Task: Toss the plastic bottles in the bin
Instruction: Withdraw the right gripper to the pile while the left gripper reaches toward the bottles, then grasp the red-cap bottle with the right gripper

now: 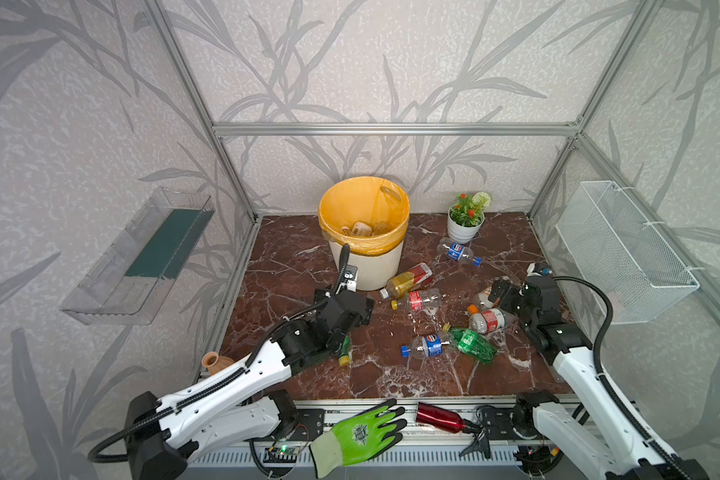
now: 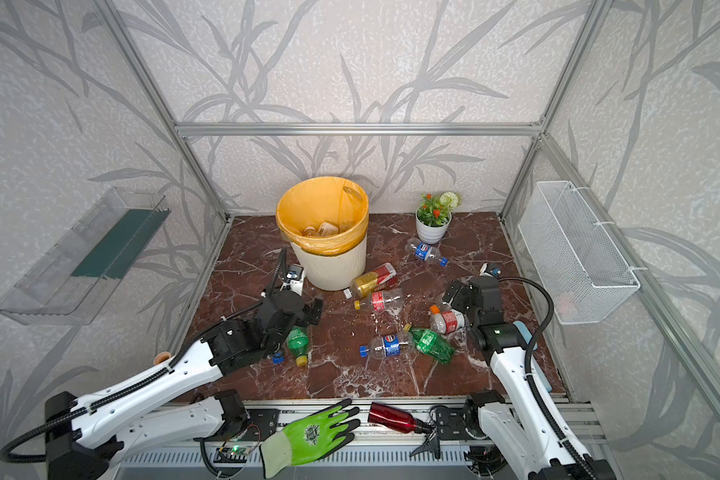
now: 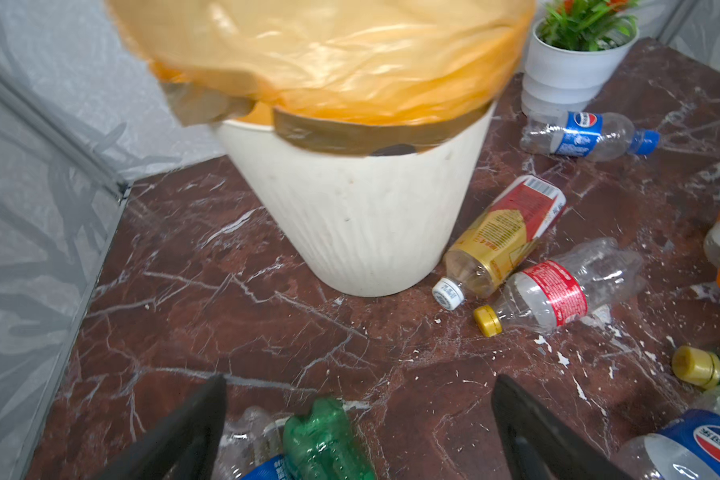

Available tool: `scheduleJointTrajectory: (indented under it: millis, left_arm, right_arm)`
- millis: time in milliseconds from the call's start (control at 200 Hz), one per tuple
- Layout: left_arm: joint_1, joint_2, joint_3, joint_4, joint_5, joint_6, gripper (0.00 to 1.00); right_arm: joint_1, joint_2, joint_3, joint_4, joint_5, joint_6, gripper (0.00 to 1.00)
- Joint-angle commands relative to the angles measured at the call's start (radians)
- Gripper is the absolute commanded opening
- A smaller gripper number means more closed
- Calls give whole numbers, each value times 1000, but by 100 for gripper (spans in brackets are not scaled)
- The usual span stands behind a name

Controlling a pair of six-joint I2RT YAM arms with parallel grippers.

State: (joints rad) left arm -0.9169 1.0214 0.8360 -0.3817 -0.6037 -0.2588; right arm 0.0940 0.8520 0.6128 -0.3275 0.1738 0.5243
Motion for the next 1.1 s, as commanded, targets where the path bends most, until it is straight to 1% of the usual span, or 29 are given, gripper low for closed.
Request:
scheduleJointTrajectory:
  millis: [0, 115, 255, 420, 695, 1095]
  left_arm:
    - [-41, 77, 49, 55, 1, 121, 99]
    - [-77, 132, 67, 102, 49, 165, 99]
    - [-96, 167, 67, 151, 112, 193, 99]
    - [-97, 195, 73, 144, 108, 203, 99]
    - [-99, 162, 37, 154, 81, 200, 99]
    - [-98, 131, 12, 147, 53, 186, 99]
  right_arm:
    - [-36, -8, -17, -127, -21, 123, 99]
    - [-68, -16, -63, -139, -88, 221, 99]
    - [-69, -12, -107, -130, -137, 265, 99]
    - [-69, 9, -140, -94, -177, 280, 97]
    - [-69, 124, -176, 41, -243, 311, 93]
    - [-69, 223, -216, 148, -261, 373, 90]
